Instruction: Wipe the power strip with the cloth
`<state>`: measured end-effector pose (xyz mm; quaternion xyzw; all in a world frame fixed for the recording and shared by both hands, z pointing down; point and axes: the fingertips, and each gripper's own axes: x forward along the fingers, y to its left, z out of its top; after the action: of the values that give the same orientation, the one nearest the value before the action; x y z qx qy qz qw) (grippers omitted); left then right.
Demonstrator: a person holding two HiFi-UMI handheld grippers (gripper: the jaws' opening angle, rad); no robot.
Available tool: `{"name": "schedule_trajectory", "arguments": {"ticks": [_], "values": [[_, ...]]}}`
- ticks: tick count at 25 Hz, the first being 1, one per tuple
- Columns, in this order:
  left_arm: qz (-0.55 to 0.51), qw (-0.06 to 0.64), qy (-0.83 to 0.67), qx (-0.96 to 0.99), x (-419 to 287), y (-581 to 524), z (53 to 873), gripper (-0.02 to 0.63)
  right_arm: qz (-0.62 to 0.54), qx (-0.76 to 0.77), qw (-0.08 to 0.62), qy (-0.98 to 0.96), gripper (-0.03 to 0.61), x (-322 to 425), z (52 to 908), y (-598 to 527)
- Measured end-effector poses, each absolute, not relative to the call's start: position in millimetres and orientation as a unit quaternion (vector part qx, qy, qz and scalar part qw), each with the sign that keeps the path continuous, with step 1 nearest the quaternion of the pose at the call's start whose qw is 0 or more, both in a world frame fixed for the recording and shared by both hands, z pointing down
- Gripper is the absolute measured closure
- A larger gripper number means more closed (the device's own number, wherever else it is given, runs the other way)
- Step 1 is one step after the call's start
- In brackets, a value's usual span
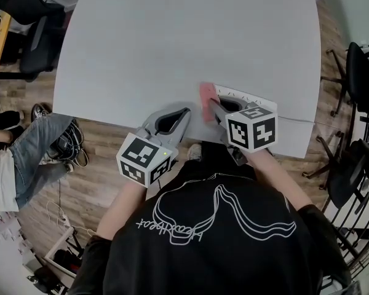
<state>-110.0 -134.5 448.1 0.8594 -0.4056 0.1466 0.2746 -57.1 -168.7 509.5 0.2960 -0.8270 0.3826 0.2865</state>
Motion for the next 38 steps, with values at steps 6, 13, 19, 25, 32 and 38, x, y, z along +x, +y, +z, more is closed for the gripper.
{"name": "schedule_trajectory", "arguments": {"ticks": [6, 13, 19, 25, 32, 38], "values": [[0.147, 0.271, -0.402, 0.862, -112.5, -132.9, 445.3, 0.600, 0.382, 0.311, 0.290, -0.820, 0.543, -50.5, 510.2, -171.0], [0.146, 0.263, -0.396, 0.868, -106.8, -131.5, 439.2, 0.600, 0.381, 0.339, 0.288, -0.811, 0.543, -26.4, 510.4, -172.4], [0.149, 0.257, -0.389, 0.872, -103.5, -127.1, 436.1, 0.600, 0.377, 0.362, 0.286, -0.803, 0.542, -9.5, 509.8, -171.6], [0.153, 0.254, -0.377, 0.877, -92.4, -120.8, 435.3, 0.600, 0.376, 0.385, 0.282, -0.794, 0.543, 11.5, 509.4, -170.6], [0.159, 0.250, -0.358, 0.885, -75.2, -114.6, 434.5, 0.600, 0.376, 0.412, 0.277, -0.782, 0.541, 41.3, 509.1, -166.6], [0.166, 0.249, -0.340, 0.892, -58.9, -112.4, 435.1, 0.600, 0.381, 0.437, 0.269, -0.770, 0.541, 68.3, 509.8, -163.2]]}}
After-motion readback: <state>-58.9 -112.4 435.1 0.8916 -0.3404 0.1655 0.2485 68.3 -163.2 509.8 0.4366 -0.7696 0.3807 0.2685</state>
